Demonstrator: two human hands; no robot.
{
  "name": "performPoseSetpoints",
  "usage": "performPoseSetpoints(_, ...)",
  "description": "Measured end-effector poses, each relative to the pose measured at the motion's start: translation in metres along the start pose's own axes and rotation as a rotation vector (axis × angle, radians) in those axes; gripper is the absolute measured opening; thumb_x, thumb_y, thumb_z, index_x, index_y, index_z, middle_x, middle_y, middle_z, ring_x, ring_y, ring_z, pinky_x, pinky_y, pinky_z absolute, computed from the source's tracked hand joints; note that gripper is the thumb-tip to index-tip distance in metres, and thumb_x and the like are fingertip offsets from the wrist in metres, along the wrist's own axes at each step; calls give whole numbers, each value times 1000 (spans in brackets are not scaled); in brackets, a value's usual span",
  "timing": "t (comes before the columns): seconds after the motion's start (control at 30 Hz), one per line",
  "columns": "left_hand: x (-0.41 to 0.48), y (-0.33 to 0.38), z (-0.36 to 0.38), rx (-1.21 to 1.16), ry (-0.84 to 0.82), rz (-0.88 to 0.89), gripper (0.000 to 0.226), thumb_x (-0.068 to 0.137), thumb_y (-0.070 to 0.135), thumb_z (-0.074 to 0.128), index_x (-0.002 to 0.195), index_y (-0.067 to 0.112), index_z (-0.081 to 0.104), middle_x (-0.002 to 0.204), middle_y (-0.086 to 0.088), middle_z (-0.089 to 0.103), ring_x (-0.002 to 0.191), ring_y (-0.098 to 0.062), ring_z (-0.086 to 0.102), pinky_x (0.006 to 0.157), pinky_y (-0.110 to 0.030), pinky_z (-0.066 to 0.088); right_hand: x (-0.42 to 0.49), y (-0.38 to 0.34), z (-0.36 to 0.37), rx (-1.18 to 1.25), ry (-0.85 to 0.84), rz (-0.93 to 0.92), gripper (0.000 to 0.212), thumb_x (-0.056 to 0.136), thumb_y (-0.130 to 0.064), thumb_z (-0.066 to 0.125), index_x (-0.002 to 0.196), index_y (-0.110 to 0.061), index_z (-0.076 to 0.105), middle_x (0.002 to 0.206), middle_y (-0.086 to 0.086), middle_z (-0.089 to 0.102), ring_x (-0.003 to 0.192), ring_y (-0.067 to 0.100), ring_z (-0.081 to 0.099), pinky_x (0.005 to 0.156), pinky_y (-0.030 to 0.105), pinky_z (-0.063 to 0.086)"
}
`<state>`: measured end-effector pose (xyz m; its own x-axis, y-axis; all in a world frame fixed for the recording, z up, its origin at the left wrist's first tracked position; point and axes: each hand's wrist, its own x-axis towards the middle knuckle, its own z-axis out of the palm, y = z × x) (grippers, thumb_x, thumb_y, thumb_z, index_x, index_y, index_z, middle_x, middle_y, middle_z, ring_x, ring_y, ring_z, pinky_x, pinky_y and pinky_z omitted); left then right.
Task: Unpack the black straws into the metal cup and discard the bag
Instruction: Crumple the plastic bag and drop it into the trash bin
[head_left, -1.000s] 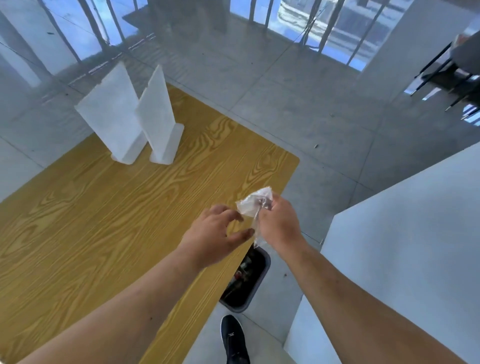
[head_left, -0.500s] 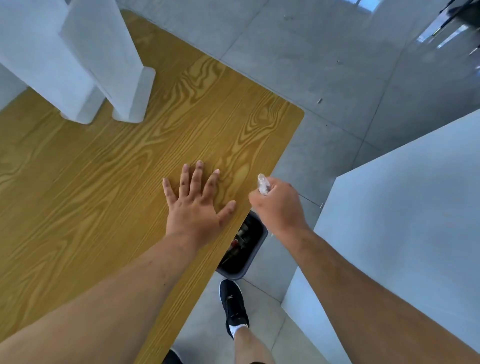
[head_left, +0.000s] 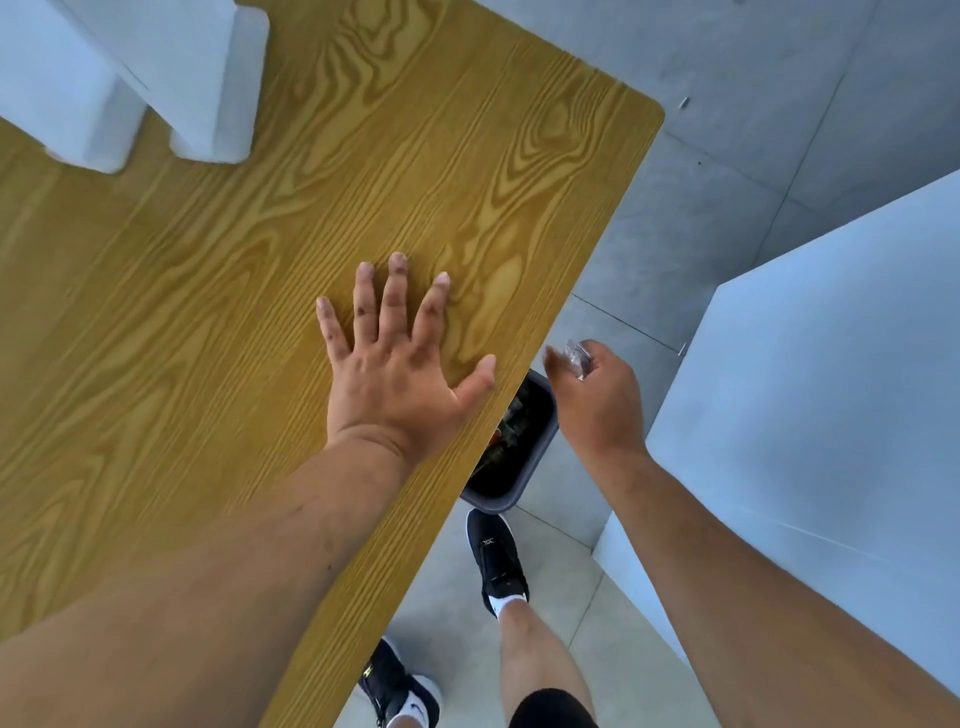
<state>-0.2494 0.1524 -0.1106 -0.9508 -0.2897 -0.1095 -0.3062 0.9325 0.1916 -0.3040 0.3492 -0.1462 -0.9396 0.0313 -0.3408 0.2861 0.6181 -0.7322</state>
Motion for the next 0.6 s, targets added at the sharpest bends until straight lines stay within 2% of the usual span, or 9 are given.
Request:
performPoseSetpoints(0.1, -2, 0, 1, 12, 2, 21, 93, 88, 86, 33, 165, 34, 19, 176, -15, 7, 162, -37, -3, 124, -71, 0, 3, 14, 15, 35, -40, 134, 48, 89, -37, 63, 54, -22, 33, 45, -11, 31, 44, 12, 28, 47, 34, 27)
performPoseSetpoints(0.2, -2, 0, 1, 1, 6, 15, 93, 87, 86, 35, 164, 36, 21, 176, -14, 7, 162, -37, -4, 125, -70, 0, 5, 26, 31, 13, -119, 203, 40, 81, -34, 52, 49, -21, 31, 43, -12, 24, 42, 12, 21, 47, 33, 22)
performPoseSetpoints(0.3, -2, 0, 1, -11, 13, 7, 92, 86, 85, 37, 163, 36, 24, 176, -13, 8, 162, -36, -3, 125, -70, 1, 9, 38, 47, -49, -191, 217, 32, 77, -30, 45, 48, -20, 35, 39, -10, 25, 39, 13, 23, 45, 31, 21)
performPoseSetpoints(0.4, -2, 0, 1, -16, 10, 4, 93, 85, 85, 39, 163, 36, 25, 176, -12, 8, 162, -36, -2, 125, -70, 1, 12, 44, 63, -114, -236, 230, 26, 75, -28, 43, 51, -18, 38, 41, -8, 34, 44, 13, 31, 48, 32, 26)
performPoseSetpoints(0.43, -1, 0, 1, -18, 9, 3, 93, 85, 85, 40, 163, 37, 25, 176, -12, 8, 162, -36, -2, 125, -70, 1, 14, 49, 68, -128, -225, 226, 27, 77, -30, 44, 54, -17, 39, 45, -8, 40, 49, 16, 37, 50, 31, 29)
performPoseSetpoints(0.5, -1, 0, 1, -20, 10, 1, 93, 85, 85, 40, 163, 37, 26, 177, -12, 8, 162, -36, -2, 125, -69, 0, 16, 57, 75, -153, -230, 240, 29, 87, -41, 49, 69, -18, 52, 62, -7, 57, 58, 18, 53, 54, 32, 38)
performPoseSetpoints(0.53, -1, 0, 0, -20, 10, 0, 93, 85, 85, 41, 163, 37, 26, 177, -12, 8, 162, -36, -2, 125, -69, 0, 17, 60, 79, -150, -262, 263, 30, 90, -48, 51, 84, -20, 60, 75, -7, 65, 66, 14, 60, 60, 33, 46)
performPoseSetpoints(0.6, -1, 0, 0, -21, 9, -2, 93, 85, 85, 41, 163, 37, 26, 177, -11, 8, 162, -36, -2, 125, -69, 0, 21, 68, 88, -56, -342, 338, 41, 93, -55, 52, 115, -21, 61, 107, -4, 70, 89, 11, 67, 81, 40, 56)
